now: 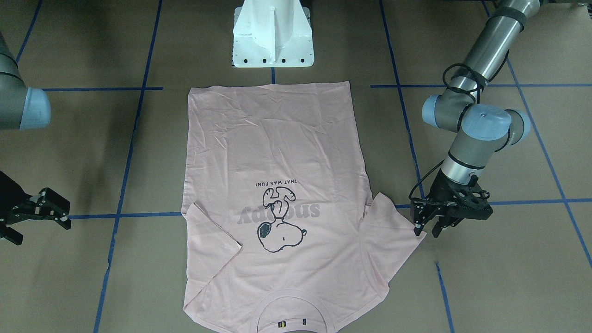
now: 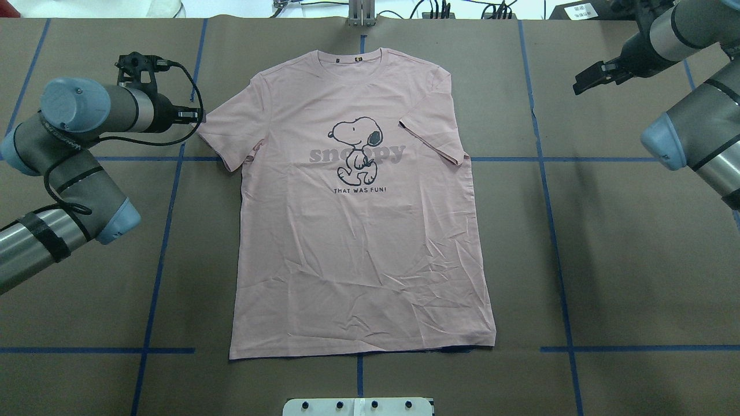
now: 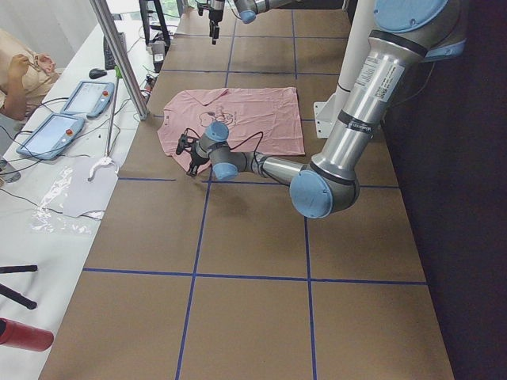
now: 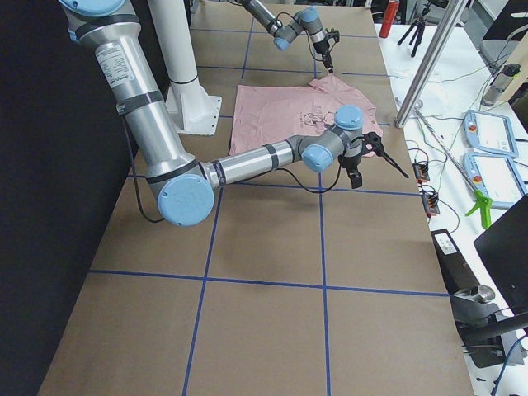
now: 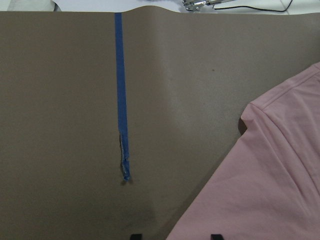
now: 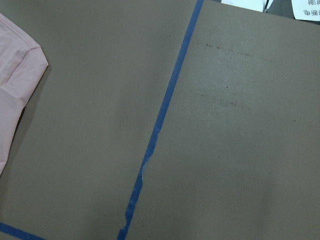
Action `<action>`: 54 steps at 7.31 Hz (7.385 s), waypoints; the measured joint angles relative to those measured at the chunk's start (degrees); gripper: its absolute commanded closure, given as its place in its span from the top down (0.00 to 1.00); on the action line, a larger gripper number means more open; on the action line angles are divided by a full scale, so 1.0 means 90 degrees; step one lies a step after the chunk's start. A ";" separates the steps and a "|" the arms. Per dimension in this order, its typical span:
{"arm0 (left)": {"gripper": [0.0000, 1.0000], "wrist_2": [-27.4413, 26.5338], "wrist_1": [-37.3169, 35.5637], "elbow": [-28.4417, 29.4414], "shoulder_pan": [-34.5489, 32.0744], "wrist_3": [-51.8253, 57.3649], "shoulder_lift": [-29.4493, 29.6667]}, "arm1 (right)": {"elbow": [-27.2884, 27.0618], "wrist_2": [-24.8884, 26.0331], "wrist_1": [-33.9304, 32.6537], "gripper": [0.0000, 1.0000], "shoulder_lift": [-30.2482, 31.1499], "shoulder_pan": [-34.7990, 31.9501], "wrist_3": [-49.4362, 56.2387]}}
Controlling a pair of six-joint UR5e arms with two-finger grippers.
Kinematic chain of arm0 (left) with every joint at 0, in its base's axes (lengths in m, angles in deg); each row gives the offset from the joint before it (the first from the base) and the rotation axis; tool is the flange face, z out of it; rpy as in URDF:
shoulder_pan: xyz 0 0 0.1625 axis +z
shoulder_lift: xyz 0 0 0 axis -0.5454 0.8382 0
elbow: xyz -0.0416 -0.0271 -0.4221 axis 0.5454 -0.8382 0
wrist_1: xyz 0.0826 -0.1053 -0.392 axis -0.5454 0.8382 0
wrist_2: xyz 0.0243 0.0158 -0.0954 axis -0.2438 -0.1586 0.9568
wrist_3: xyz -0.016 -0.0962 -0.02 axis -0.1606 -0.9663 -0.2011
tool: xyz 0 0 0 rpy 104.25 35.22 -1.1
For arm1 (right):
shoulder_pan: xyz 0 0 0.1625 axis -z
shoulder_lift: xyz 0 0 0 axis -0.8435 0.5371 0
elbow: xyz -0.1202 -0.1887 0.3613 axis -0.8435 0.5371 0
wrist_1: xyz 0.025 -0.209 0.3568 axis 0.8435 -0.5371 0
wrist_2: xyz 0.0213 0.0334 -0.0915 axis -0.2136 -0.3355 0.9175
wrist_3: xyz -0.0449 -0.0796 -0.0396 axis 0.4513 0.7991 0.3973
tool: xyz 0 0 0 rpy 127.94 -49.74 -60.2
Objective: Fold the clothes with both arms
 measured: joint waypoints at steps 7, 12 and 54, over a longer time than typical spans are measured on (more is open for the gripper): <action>0.00 -0.0040 0.0119 0.0219 0.0125 -0.0023 0.0069 | 0.0009 0.0015 0.0002 1.00 0.0007 0.0000 -0.0009; 0.00 -0.0018 -0.0657 -0.0381 0.0149 -0.0005 0.0301 | 0.0009 0.0015 0.0002 1.00 0.0003 0.0000 -0.0044; 0.00 -0.1260 -0.3876 -0.5374 0.4606 -0.3851 -0.2096 | -0.4157 0.5645 -0.0947 0.60 0.2476 0.6855 -0.7976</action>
